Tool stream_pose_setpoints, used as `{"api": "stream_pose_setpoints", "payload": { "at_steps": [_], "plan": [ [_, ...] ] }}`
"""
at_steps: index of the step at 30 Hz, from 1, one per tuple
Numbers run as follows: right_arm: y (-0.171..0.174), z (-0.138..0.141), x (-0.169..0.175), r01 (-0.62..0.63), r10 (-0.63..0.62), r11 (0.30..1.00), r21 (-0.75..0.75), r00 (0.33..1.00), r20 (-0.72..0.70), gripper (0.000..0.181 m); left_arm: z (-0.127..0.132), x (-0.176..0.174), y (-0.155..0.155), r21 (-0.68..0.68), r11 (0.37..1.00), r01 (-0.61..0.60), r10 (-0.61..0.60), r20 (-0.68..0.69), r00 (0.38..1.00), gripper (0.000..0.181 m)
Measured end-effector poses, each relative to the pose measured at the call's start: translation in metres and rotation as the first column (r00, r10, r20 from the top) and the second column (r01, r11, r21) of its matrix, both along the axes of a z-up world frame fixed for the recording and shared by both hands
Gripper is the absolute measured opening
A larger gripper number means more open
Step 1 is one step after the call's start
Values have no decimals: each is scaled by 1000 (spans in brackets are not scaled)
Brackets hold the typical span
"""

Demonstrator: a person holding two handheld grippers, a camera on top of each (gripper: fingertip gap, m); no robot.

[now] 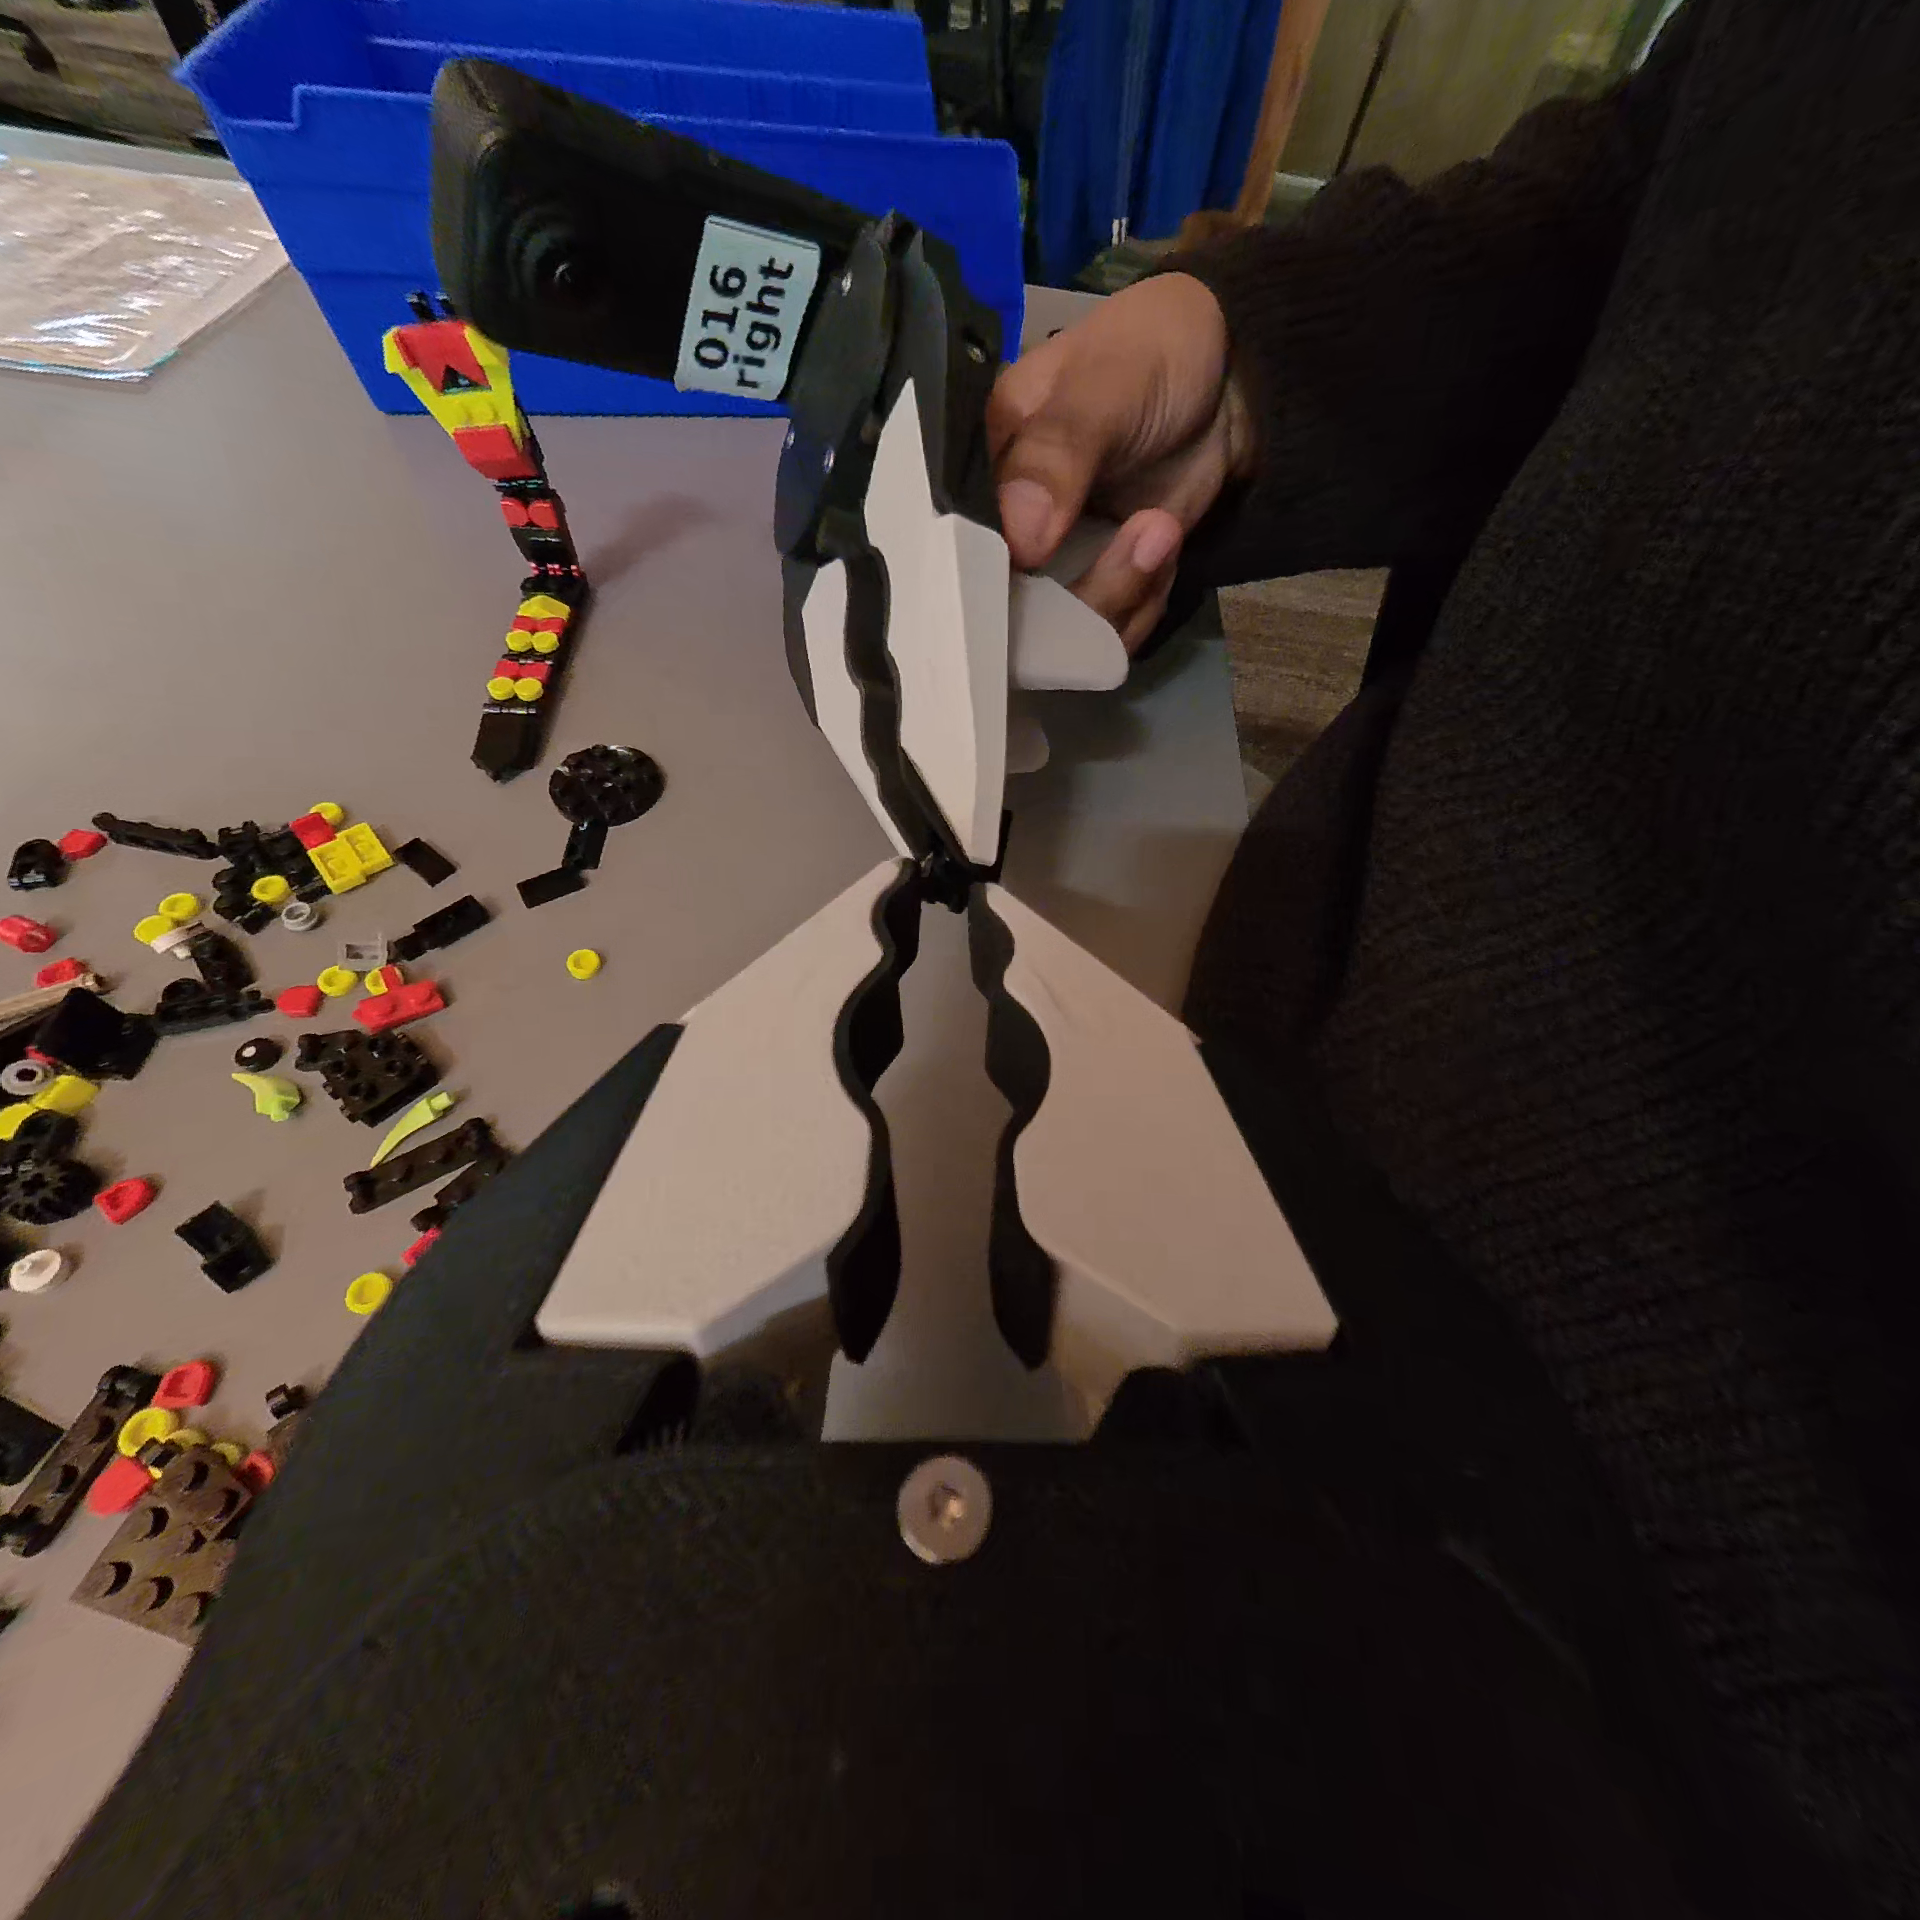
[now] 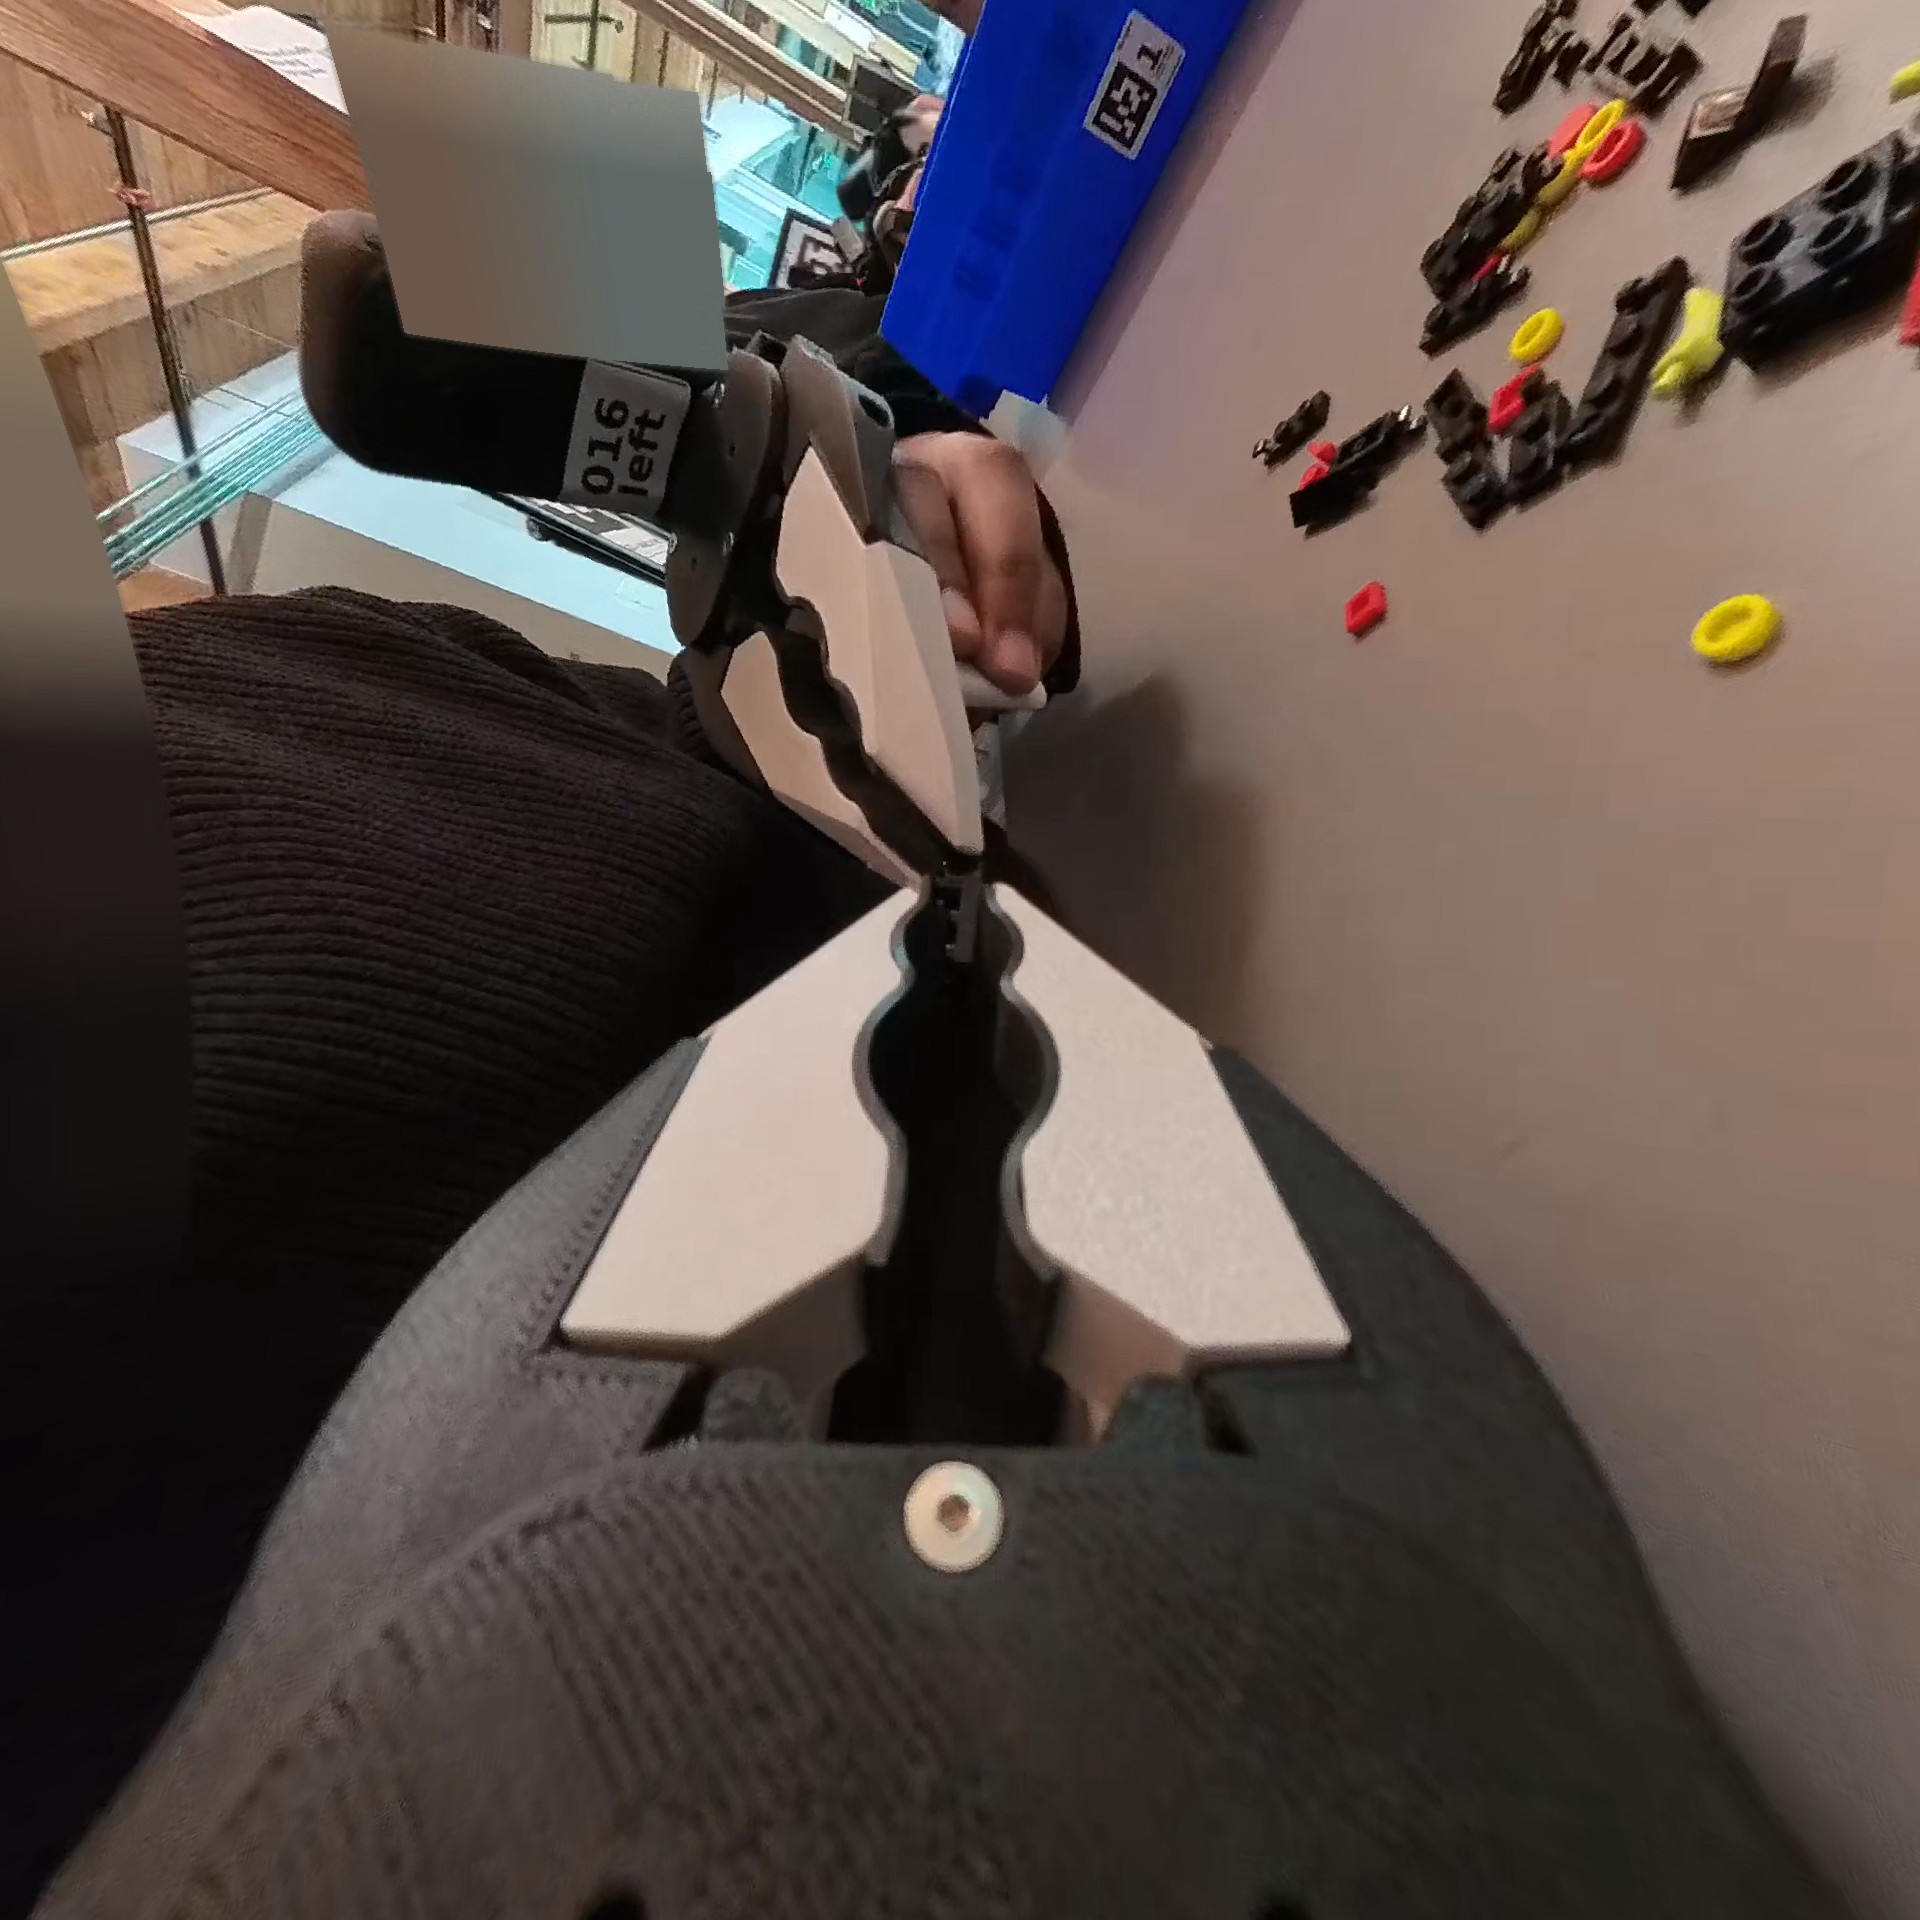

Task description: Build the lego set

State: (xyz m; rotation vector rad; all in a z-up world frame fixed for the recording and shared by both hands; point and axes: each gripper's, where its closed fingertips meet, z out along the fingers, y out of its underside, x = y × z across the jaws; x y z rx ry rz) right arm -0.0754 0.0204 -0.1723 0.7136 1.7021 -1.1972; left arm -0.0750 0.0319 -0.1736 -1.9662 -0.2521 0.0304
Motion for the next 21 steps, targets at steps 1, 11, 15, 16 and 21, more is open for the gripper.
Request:
{"api": "stream_pose_setpoints", "payload": {
  "at_steps": [1, 11, 15, 16, 21],
  "plan": [
    [0, 0, 1, -5, 5, 1000, -2, 1000, 5, 6, 0, 1, 0, -1, 1000, 5, -5, 3, 1000, 7],
    [8, 12, -31, 120, -105, 993, -4, 845, -524, 37, 8, -18, -10, 88, 992, -90, 68, 226, 972, 5],
    [5, 14, -22, 81, -60, 997, -2, 724, -687, 43, 12, -18, -10, 122, 989, -89, 51, 285, 957, 5],
    [3, 13, -19, 64, -44, 998, 3, 707, -706, 43, 13, -17, -10, 129, 988, -87, 46, 291, 956, 5],
    [0, 13, -13, 45, -33, 999, -2, 690, -723, 31, 15, -13, -8, 143, 987, -68, 22, 299, 954, 5]
  ]
}}
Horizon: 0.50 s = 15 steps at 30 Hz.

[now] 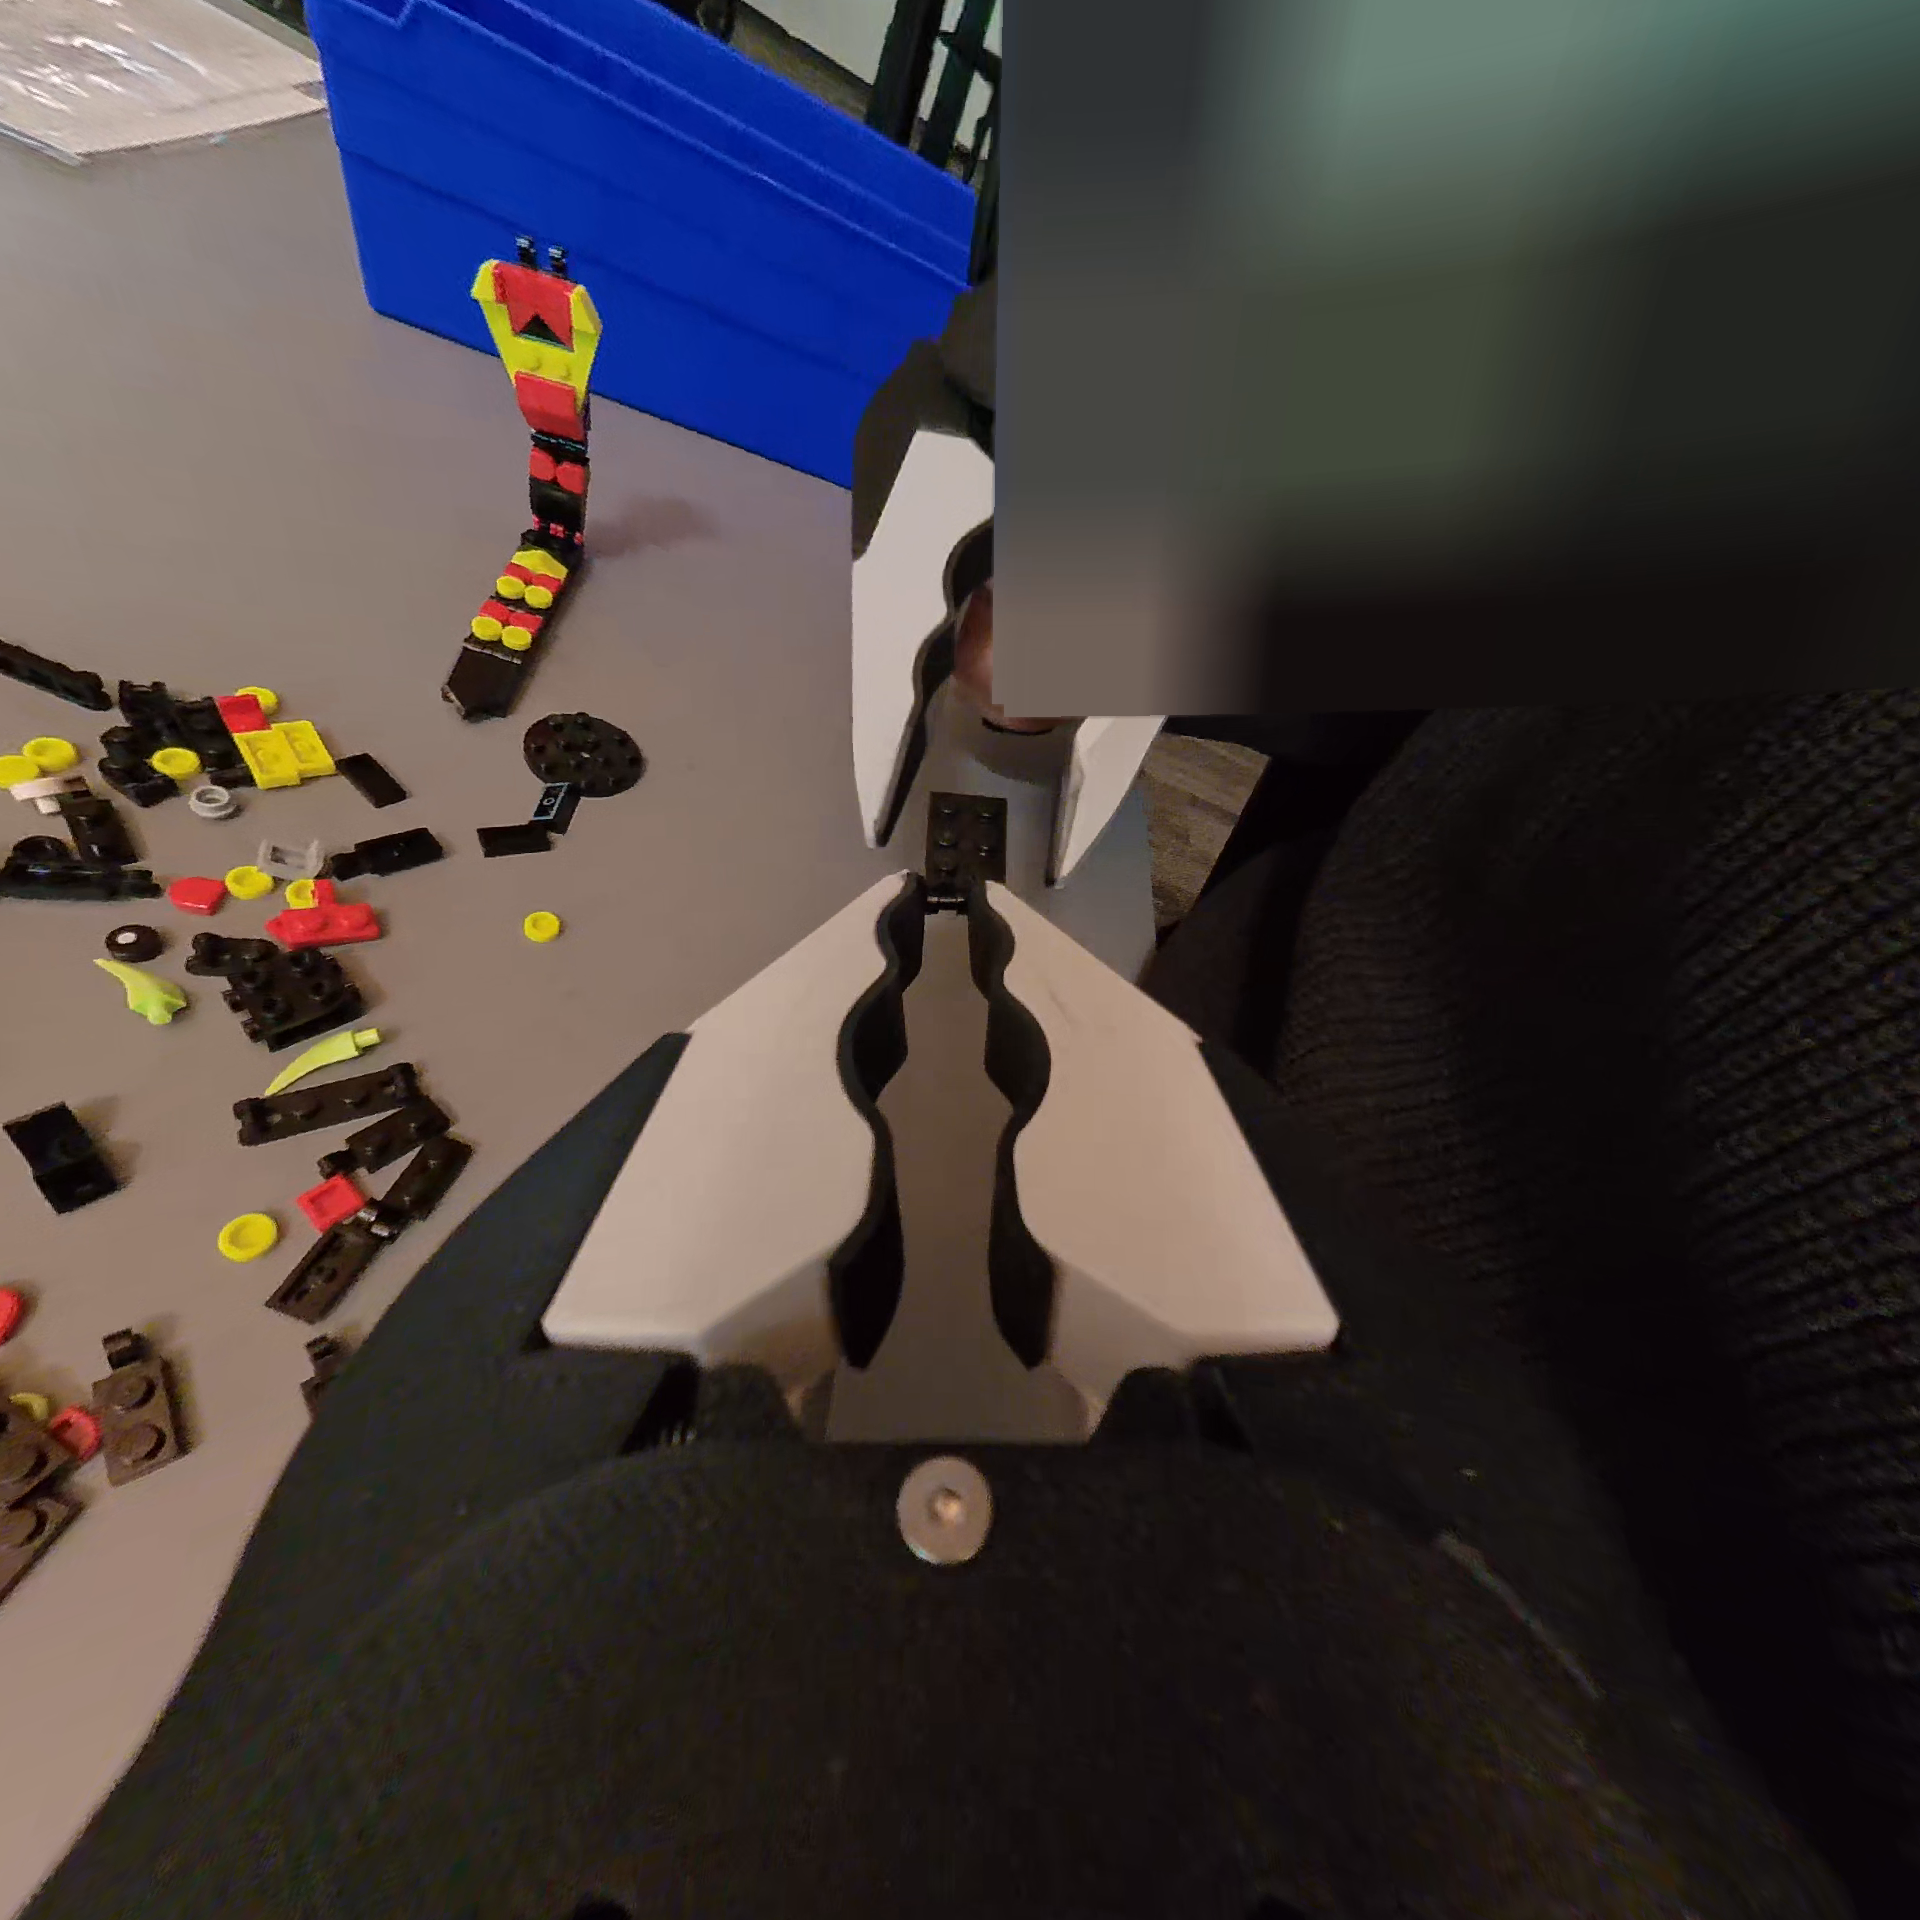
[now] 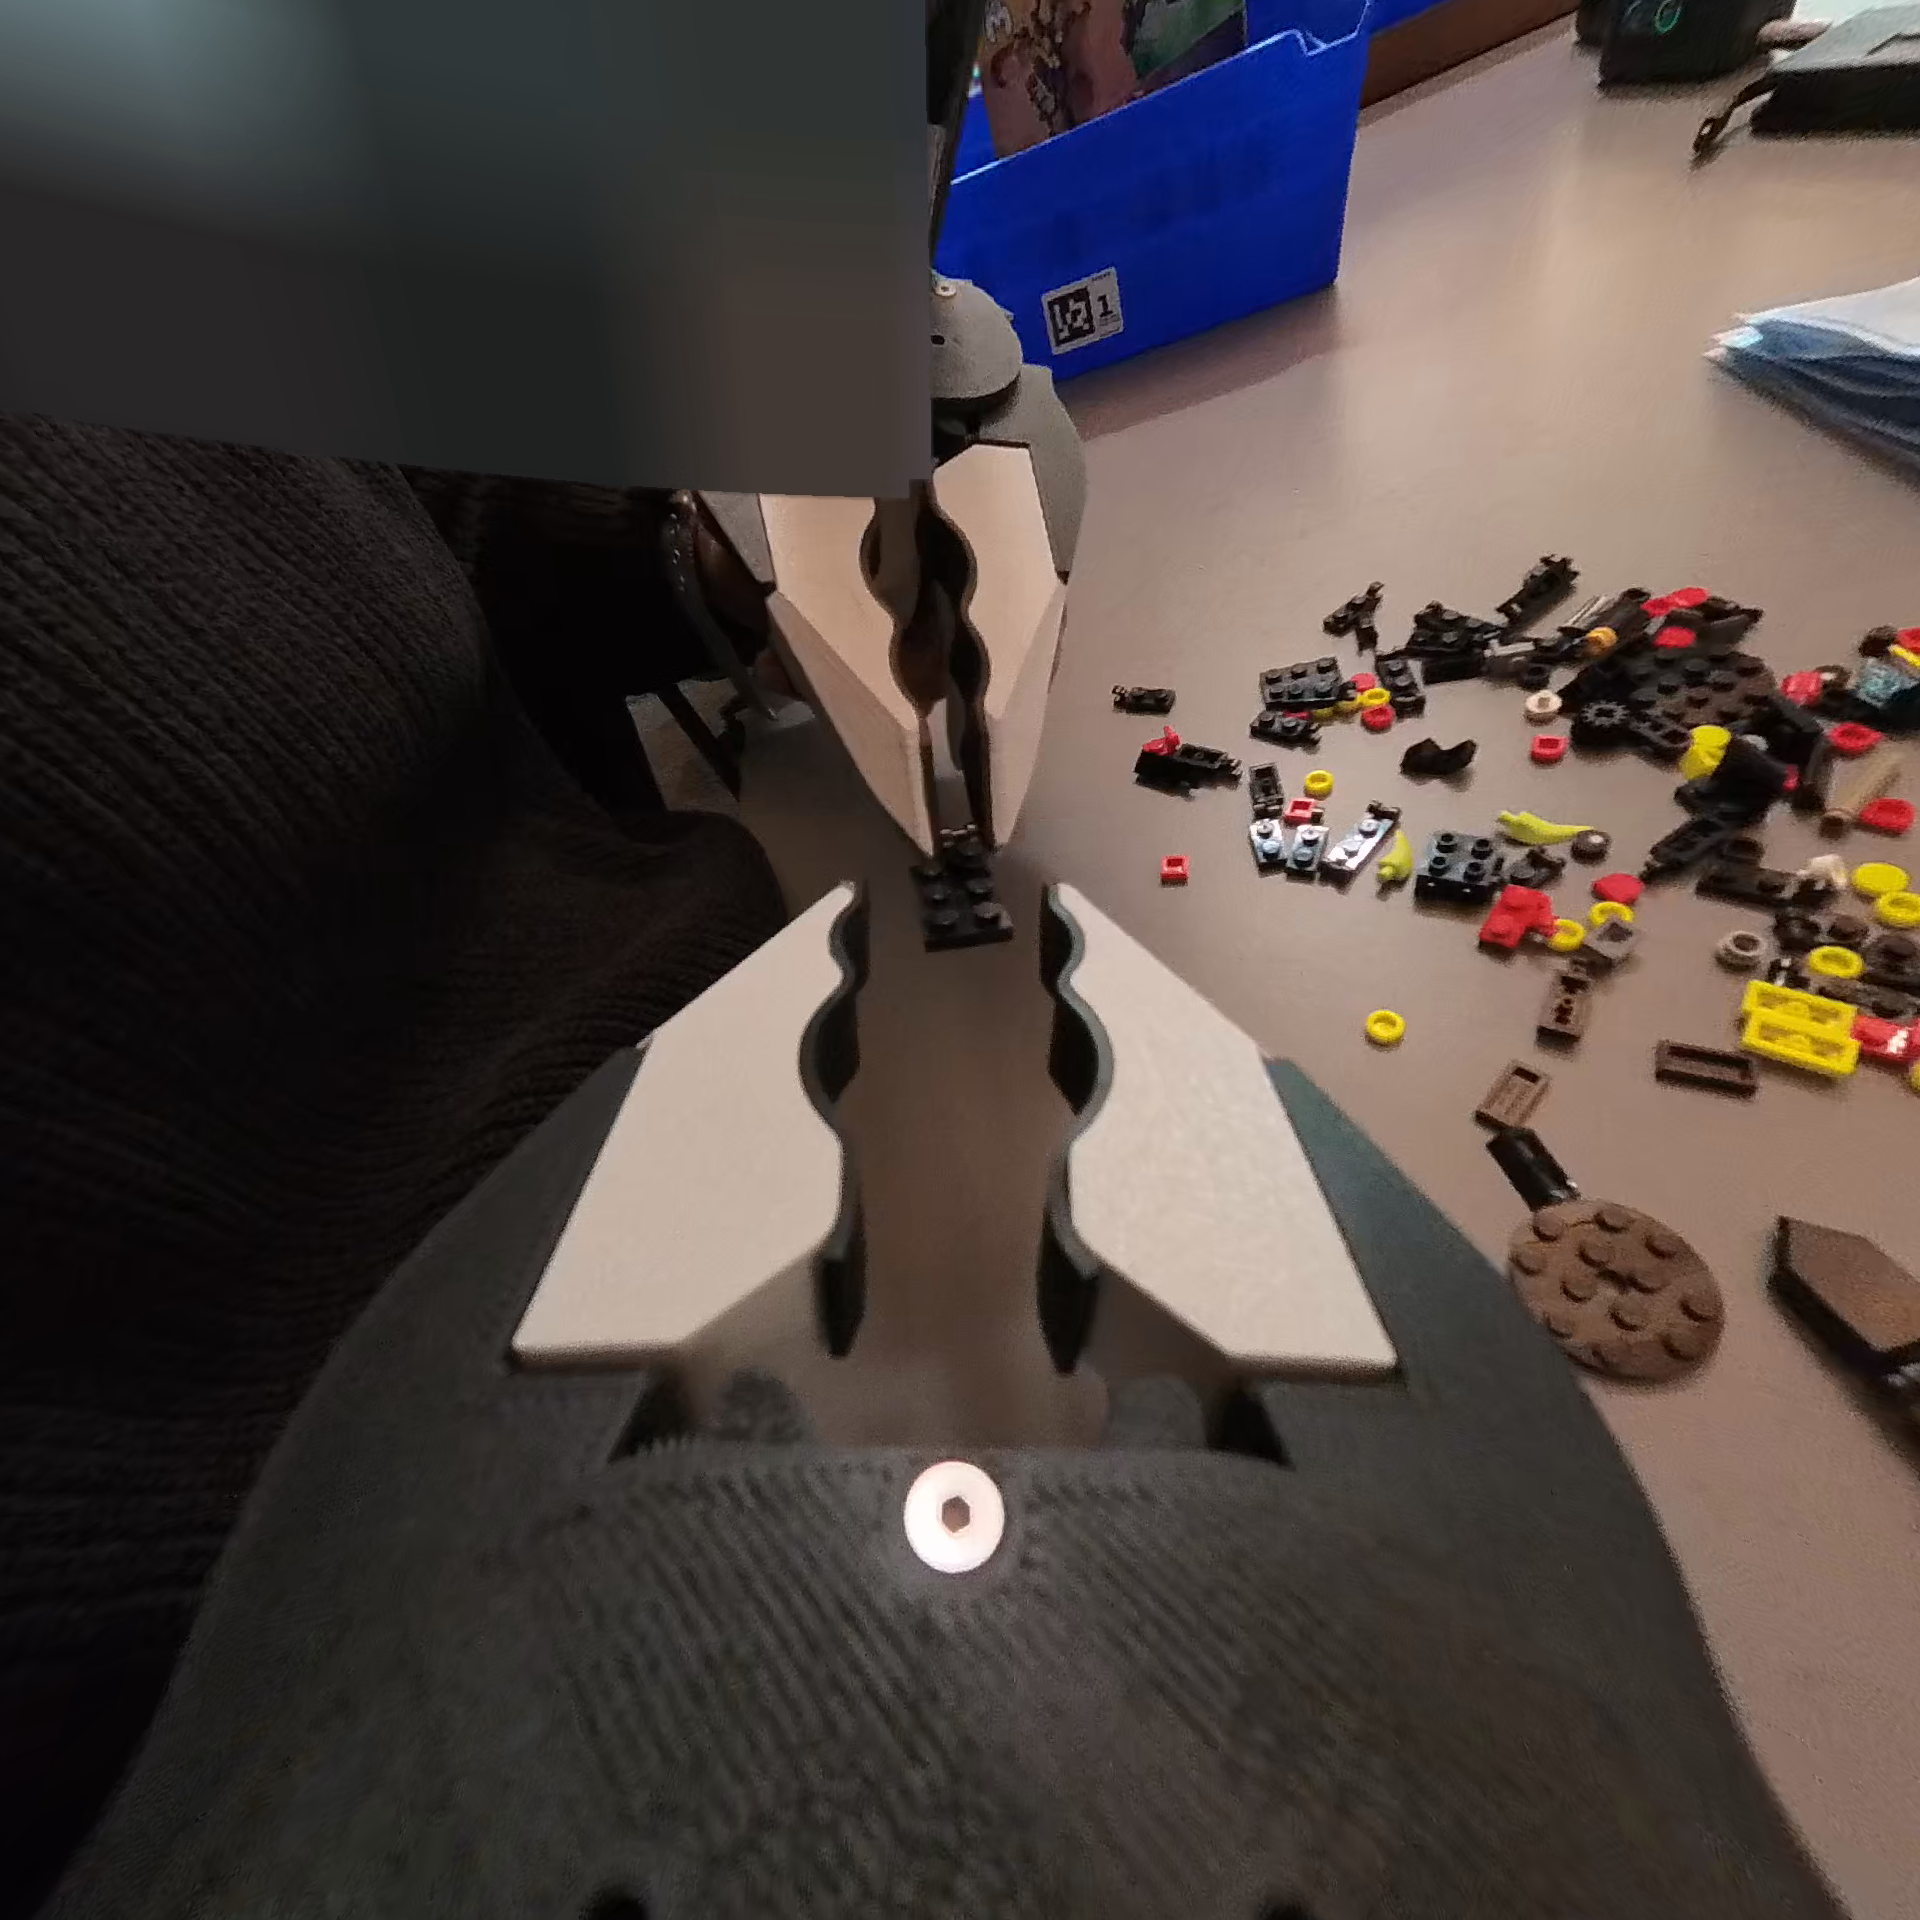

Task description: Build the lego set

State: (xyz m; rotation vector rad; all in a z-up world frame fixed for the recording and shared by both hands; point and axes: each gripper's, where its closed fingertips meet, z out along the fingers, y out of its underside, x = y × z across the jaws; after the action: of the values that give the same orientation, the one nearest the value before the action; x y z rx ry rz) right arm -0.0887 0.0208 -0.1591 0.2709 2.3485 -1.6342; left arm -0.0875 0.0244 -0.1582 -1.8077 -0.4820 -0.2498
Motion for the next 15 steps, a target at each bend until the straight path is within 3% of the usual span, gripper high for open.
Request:
{"api": "stream_pose_setpoints", "payload": {
  "at_steps": [4, 15],
  "plan": [
    [-1, 2, 4, -19, 19, 1000, -8, 1000, -5, 17, 3, 4, 2, 18, 1000, 16, -16, 3, 1000, 5],
    [1, 11, 14, -81, 82, 995, -64, 997, 14, 15, 13, 12, 3, 68, 996, 65, -64, -10, 998, 5]
  ]
}}
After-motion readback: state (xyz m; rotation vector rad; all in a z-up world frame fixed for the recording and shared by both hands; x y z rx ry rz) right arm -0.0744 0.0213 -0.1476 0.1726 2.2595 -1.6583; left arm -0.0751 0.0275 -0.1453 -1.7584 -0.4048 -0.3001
